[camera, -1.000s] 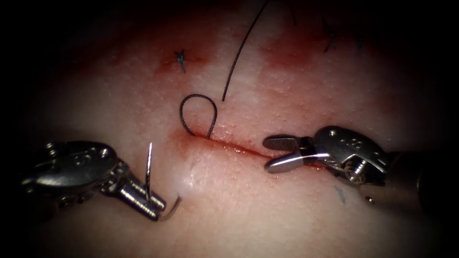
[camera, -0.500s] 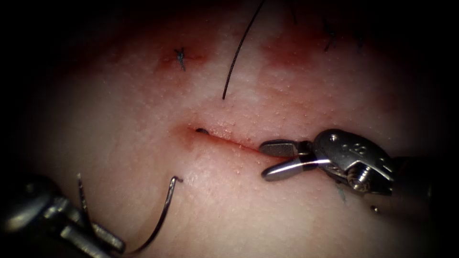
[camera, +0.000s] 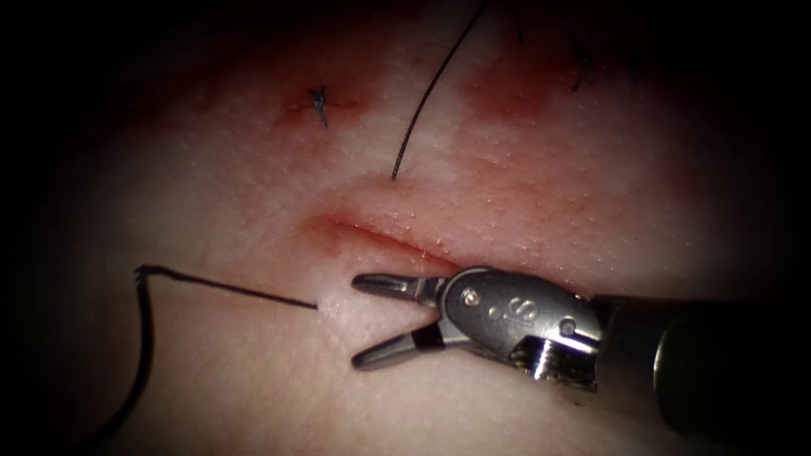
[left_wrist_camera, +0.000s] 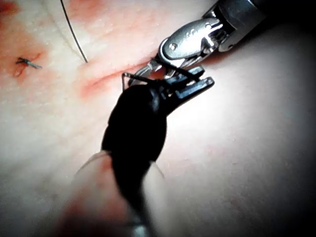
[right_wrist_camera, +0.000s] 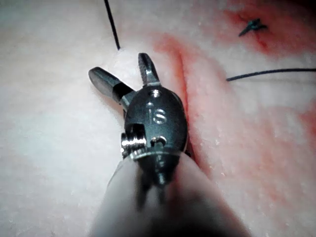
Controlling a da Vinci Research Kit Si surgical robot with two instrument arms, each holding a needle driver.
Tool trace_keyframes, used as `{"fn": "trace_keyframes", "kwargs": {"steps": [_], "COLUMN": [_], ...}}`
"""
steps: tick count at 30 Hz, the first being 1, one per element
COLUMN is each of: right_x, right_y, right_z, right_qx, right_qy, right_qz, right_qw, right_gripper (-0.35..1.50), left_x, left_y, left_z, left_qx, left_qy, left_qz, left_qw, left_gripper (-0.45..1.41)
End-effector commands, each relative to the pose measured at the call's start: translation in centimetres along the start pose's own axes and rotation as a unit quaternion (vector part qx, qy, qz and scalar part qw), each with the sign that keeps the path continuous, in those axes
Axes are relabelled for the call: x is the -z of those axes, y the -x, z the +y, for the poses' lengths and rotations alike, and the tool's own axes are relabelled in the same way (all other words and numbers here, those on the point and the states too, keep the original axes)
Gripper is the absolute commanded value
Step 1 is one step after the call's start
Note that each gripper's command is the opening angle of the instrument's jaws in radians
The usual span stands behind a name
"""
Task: Wound Closure
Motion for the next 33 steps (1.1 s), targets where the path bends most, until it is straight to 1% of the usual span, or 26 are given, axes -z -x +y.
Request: {"fn": "trace_keyframes", "kwargs": {"steps": [1,4,6,13,14,16,17,18,20,23,25,26,30,31,32,33], "right_x": [-0.16,-0.29,-0.35,-0.53,-0.54,-0.56,-0.56,-0.56,-0.53,-0.49,-0.4,-0.36,-0.19,-0.15,-0.07,-0.04], "right_y": [0.05,0.07,0.06,0.04,0.05,0.08,0.09,0.11,0.14,0.19,0.22,0.21,0.16,0.15,0.11,0.08], "right_z": [-0.01,-0.04,-0.07,-0.15,-0.16,-0.19,-0.21,-0.23,-0.28,-0.38,-0.57,-0.66,-0.97,-1.05,-1.24,-1.32], "right_qx": [0.002,0.003,0.003,0.005,0.006,0.008,0.009,0.011,0.014,0.021,0.027,0.031,0.017,0.015,0.005,0.003], "right_qy": [0.005,0.012,0.014,0.019,0.019,0.013,0.011,0.009,0.006,-0.004,-0.012,-0.015,-0.027,-0.032,-0.035,-0.04], "right_qz": [-0.002,-0.007,-0.013,-0.03,-0.032,-0.037,-0.037,-0.036,-0.045,-0.084,-0.106,-0.107,-0.113,-0.114,-0.115,-0.114], "right_qw": [1.0,1.0,1.0,0.999,0.999,0.999,0.999,0.999,0.999,0.996,0.994,0.994,0.993,0.993,0.993,0.993], "right_gripper": [0.78,0.91,0.94,0.93,0.86,0.54,0.25,-0.35,-0.35,-0.35,-0.35,-0.35,-0.35,-0.35,-0.35,-0.35], "left_x": [-0.06,-0.06,-0.07,-0.07,-0.06,-0.06,-0.05,-0.05,-0.04,-0.02,0.01,0.02,0.03,0.02,-0.01,-0.04], "left_y": [0.07,0.06,0.05,-0.02,-0.03,-0.05,-0.05,-0.05,-0.05,-0.04,0.03,0.06,0.32,0.42,0.58,0.68], "left_z": [-0.01,-0.02,-0.03,0.0,-0.01,-0.02,-0.02,-0.03,-0.05,-0.08,-0.16,-0.18,-0.23,-0.21,-0.15,-0.1], "left_qx": [-0.003,-0.013,-0.017,-0.025,-0.027,-0.029,-0.028,-0.031,-0.032,-0.034,-0.032,-0.031,-0.039,-0.04,-0.035,-0.031], "left_qy": [-0.001,-0.01,-0.013,-0.021,-0.023,-0.026,-0.028,-0.031,-0.036,-0.044,-0.062,-0.071,-0.109,-0.121,-0.133,-0.14], "left_qz": [-0.001,-0.005,-0.006,-0.008,-0.008,-0.006,-0.005,-0.005,-0.003,-0.004,-0.003,-0.002,0.018,0.016,0.012,0.009], "left_qw": [1.0,1.0,1.0,0.999,0.999,0.999,0.999,0.999,0.999,0.998,0.998,0.997,0.993,0.992,0.99,0.99], "left_gripper": [-0.45,-0.45,-0.45,-0.45,-0.45,-0.45,-0.45,-0.45,-0.45,-0.45,-0.45,-0.45,-0.45,-0.45,-0.45,-0.45]}}
